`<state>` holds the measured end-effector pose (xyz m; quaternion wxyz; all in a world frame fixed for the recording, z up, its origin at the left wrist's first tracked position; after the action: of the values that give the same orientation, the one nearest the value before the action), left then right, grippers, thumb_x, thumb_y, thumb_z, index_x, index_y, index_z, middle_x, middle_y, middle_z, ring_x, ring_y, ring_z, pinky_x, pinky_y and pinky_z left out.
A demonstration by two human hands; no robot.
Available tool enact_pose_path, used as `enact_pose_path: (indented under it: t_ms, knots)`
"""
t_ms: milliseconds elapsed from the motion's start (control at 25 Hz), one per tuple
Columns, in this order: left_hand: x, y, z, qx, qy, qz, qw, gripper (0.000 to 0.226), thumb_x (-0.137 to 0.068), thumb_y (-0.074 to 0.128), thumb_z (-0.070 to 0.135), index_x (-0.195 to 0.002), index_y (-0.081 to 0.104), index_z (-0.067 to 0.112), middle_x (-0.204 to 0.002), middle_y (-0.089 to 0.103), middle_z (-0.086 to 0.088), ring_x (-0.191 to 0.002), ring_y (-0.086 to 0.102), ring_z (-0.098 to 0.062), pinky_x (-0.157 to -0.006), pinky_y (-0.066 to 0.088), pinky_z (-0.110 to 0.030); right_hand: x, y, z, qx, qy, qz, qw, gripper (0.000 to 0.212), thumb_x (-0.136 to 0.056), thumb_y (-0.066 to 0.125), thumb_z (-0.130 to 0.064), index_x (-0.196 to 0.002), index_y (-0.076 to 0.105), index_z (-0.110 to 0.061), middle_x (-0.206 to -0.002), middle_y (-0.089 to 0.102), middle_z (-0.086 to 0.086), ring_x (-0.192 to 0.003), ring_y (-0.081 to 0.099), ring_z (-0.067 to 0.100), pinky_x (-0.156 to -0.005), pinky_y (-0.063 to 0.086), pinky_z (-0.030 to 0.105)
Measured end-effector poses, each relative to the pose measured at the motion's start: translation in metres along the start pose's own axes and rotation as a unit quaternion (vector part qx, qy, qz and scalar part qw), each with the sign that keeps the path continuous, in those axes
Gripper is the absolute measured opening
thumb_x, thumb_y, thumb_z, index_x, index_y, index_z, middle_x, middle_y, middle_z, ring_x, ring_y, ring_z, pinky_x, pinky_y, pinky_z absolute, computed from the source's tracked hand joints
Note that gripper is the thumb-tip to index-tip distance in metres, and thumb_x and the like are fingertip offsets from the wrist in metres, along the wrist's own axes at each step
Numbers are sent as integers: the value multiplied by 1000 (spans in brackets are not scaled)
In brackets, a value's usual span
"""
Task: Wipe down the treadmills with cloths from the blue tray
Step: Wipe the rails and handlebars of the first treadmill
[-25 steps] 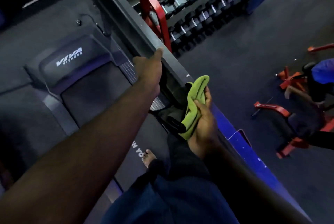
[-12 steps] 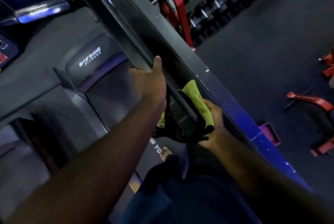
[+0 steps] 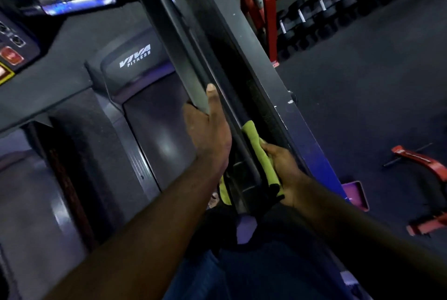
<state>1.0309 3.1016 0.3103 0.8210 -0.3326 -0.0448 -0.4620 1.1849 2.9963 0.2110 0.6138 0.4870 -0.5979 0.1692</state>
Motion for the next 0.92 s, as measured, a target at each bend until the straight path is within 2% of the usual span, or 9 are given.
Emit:
enact_pose_path:
  t_ms: [160, 280, 360, 440, 520, 640, 680, 840, 920]
  knots:
    - [-49, -3, 35, -70, 67, 28, 995, 65, -105, 30, 63, -119, 59, 6, -120, 60, -15, -110, 59, -33, -98, 50, -49, -30, 39, -51, 112, -32, -15, 993, 45, -100, 56, -34, -138, 66, -12, -130, 67, 28, -106, 64, 41, -103, 51, 58]
    - [-106, 1, 61, -73, 31, 83, 993, 62, -109, 27, 53, -126, 58, 2, -134, 56, -23, -122, 54, -40, -110, 41, -47, -67, 122, -120, 162, -89, -56, 981, 34, -105, 54, -31, -114, 73, -5, -99, 76, 23, -75, 73, 27, -68, 62, 31]
    - [-118, 6, 67, -79, 25, 98, 992, 61, -110, 26, 50, -127, 56, 0, -136, 54, -25, -124, 52, -40, -111, 38, -45, -75, 154, -141, 167, -117, -97, 974, 26, -109, 50, -27, -108, 72, -15, -81, 76, 9, -63, 71, 17, -54, 55, 23]
    - [-115, 10, 66, -79, 25, 92, 992, 58, -110, 27, 48, -127, 53, -1, -137, 54, -26, -125, 51, -40, -110, 37, -43, -69, 138, -134, 186, -135, -76, 970, 24, -110, 47, -25, -115, 71, -25, -92, 79, 7, -77, 74, 18, -68, 60, 27]
    - [-111, 8, 69, -81, 36, 96, 991, 59, -107, 27, 48, -128, 53, 0, -134, 55, -26, -122, 51, -41, -107, 37, -45, -47, 127, -115, 164, -75, -87, 980, 28, -110, 45, -23, -122, 70, -24, -104, 77, 12, -86, 74, 22, -80, 61, 33]
    - [-115, 10, 69, -119, 46, 95, 987, 60, -99, 22, 49, -123, 53, 3, -126, 57, -22, -116, 53, -38, -102, 40, -44, -64, 163, -150, 204, -77, -62, 974, 24, -108, 48, -20, -109, 70, -12, -82, 72, 11, -67, 68, 18, -58, 55, 22]
    - [-115, 10, 70, -136, 53, 89, 985, 58, -100, 22, 48, -122, 53, 4, -125, 56, -21, -115, 52, -37, -101, 39, -43, -75, 192, -173, 221, -105, -62, 968, 21, -106, 51, -21, -106, 69, -11, -82, 70, 12, -69, 65, 20, -59, 53, 22]
    - [-116, 9, 67, -117, 43, 84, 989, 42, -113, 31, 38, -122, 52, 3, -126, 55, -22, -116, 51, -38, -103, 34, -42, -144, 258, -218, 280, -149, -53, 947, 57, -80, 63, -43, -118, 72, -3, -116, 73, 22, -103, 70, 35, -100, 56, 44]
    - [-117, 9, 67, -107, 41, 84, 990, 42, -113, 30, 39, -121, 51, 4, -127, 55, -22, -116, 51, -38, -103, 35, -44, -124, 240, -209, 280, -168, -80, 942, 44, -96, 58, -38, -122, 70, -5, -117, 72, 14, -110, 68, 29, -105, 51, 43]
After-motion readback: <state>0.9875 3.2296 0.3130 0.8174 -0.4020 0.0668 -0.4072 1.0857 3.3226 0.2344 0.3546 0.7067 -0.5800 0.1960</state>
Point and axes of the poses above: each hand's wrist, its own x-axis away from the middle knuckle, its own y-axis out of the palm, z = x × y, the point moved 8 cm from there along -x, towards the middle knuckle
